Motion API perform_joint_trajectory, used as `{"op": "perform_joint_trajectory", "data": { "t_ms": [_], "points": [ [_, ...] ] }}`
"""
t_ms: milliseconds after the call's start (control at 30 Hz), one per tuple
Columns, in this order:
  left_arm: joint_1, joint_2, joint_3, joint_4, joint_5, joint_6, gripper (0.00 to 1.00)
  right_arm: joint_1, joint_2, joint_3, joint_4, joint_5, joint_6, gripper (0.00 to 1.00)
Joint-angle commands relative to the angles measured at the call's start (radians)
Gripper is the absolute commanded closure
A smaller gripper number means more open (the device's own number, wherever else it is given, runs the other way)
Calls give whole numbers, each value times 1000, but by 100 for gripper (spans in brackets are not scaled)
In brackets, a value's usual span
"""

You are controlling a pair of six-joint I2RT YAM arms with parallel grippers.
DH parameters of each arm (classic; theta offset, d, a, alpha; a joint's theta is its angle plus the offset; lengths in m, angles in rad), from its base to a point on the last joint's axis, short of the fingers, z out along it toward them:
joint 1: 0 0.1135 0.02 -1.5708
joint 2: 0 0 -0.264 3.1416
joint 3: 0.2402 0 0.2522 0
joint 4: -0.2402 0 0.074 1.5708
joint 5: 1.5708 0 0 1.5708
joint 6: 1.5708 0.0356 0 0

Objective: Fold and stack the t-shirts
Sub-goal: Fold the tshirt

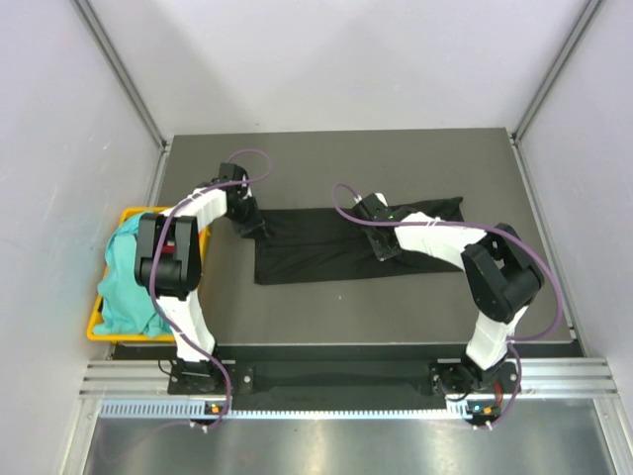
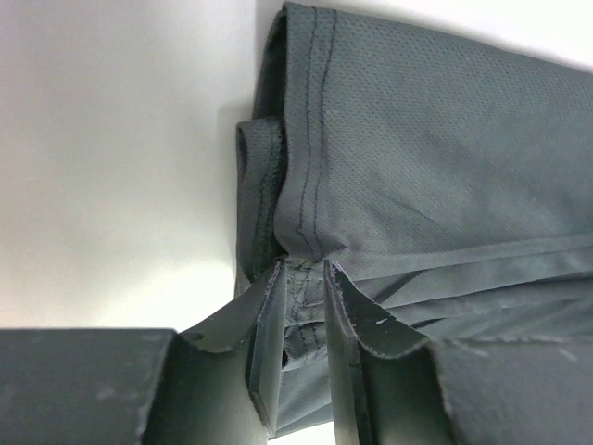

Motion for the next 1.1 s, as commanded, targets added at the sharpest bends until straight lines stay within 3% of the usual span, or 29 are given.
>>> {"op": "perform_joint_trajectory", "data": {
  "t_ms": [0, 133, 233, 833, 967, 1000, 1067],
  "points": [
    [6, 3, 36, -15, -42, 27, 73, 16, -48, -12, -23, -2, -16, 100],
    [6, 21, 47, -24, -57, 29, 79, 16, -67, -17, -38, 7, -17, 100],
    [6, 31, 61, -35, -69, 30, 100, 16, -73, -15, -46, 6, -25, 100],
    [6, 34, 136, -94, -241, 21, 100, 9, -94, -20, -52, 10, -25, 99],
    [-3, 5, 144, -104, -247, 30, 100, 8, -108, -12, -68, -25, -24, 93],
    [-8, -5, 147, -102, -247, 32, 100, 6, -111, -6, -77, -36, -22, 86],
    [-28, -38, 148, -99, -183, 38, 91, -17, -129, 3, -86, -69, 2, 80]
  ]
}}
